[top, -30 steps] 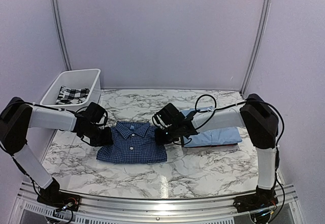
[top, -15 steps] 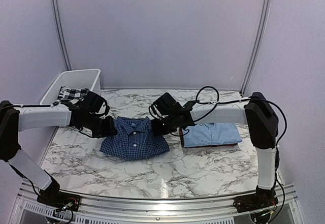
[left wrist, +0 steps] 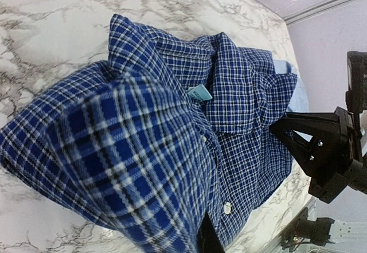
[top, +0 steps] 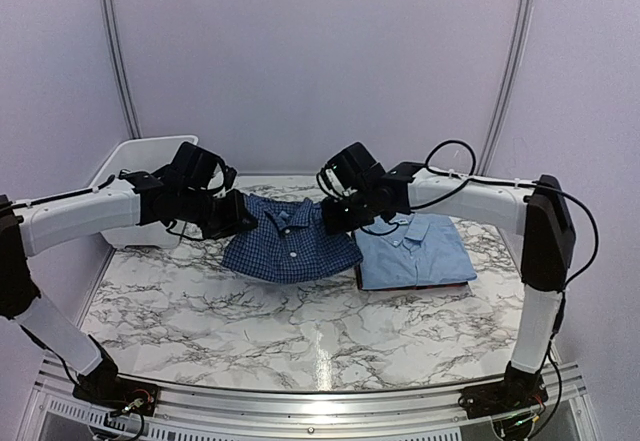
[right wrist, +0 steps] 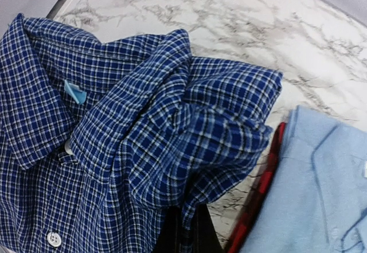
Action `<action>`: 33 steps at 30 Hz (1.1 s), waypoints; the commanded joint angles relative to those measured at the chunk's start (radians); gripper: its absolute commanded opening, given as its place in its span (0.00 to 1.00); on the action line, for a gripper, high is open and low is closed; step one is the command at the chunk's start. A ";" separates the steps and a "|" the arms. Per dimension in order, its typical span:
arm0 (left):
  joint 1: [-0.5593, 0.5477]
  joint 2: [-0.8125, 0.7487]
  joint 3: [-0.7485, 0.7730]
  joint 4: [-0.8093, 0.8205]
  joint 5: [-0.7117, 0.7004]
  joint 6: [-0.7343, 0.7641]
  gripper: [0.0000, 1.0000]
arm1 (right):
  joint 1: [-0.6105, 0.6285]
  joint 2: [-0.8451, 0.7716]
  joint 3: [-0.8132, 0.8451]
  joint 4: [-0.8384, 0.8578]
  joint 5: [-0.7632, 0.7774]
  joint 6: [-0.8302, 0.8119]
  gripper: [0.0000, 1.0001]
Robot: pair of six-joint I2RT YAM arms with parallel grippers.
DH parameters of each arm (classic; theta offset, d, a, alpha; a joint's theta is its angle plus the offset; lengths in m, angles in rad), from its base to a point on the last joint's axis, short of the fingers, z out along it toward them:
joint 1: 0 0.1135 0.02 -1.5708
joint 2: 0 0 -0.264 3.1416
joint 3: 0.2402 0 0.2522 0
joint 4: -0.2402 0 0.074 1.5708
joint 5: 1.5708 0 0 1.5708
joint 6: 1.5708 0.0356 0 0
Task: Fold and stack the long sleeve shirts
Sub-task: Place the square-folded shirt on the square-folded shirt.
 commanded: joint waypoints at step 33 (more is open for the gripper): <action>-0.319 0.842 0.979 0.110 -0.026 -0.192 0.00 | -0.590 -0.484 -0.432 -0.028 0.071 -0.181 0.00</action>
